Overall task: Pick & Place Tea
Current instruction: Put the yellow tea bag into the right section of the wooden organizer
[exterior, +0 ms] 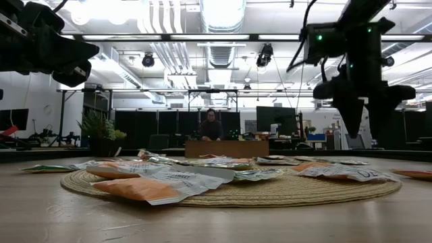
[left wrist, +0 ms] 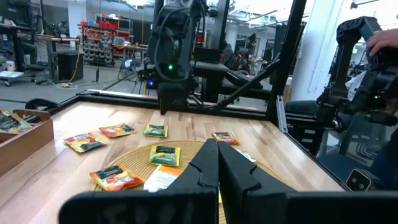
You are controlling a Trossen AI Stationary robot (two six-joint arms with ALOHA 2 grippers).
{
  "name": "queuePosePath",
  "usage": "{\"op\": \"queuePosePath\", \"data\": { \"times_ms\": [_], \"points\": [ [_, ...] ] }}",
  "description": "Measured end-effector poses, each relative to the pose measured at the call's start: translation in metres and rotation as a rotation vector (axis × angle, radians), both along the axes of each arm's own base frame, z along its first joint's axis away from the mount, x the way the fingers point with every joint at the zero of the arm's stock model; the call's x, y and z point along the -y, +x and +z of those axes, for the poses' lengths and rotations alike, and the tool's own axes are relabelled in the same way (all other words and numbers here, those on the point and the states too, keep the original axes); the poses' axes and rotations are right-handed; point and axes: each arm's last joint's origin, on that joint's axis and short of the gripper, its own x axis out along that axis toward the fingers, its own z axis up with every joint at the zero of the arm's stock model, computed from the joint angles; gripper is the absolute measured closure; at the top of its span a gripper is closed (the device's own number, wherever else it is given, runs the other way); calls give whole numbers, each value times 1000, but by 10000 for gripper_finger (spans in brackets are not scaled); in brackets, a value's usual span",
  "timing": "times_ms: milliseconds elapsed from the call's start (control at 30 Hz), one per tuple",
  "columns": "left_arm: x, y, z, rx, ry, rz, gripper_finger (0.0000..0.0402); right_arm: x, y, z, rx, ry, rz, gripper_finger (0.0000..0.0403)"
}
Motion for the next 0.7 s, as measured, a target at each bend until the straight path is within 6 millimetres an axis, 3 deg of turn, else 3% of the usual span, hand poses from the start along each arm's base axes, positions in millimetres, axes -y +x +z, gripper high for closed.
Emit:
{"op": "queuePosePath", "data": {
  "times_ms": [700],
  "points": [
    [0, 0, 0, 0, 0, 0, 402, 7, 25, -38, -64, 30, -13, 172]
  ]
}}
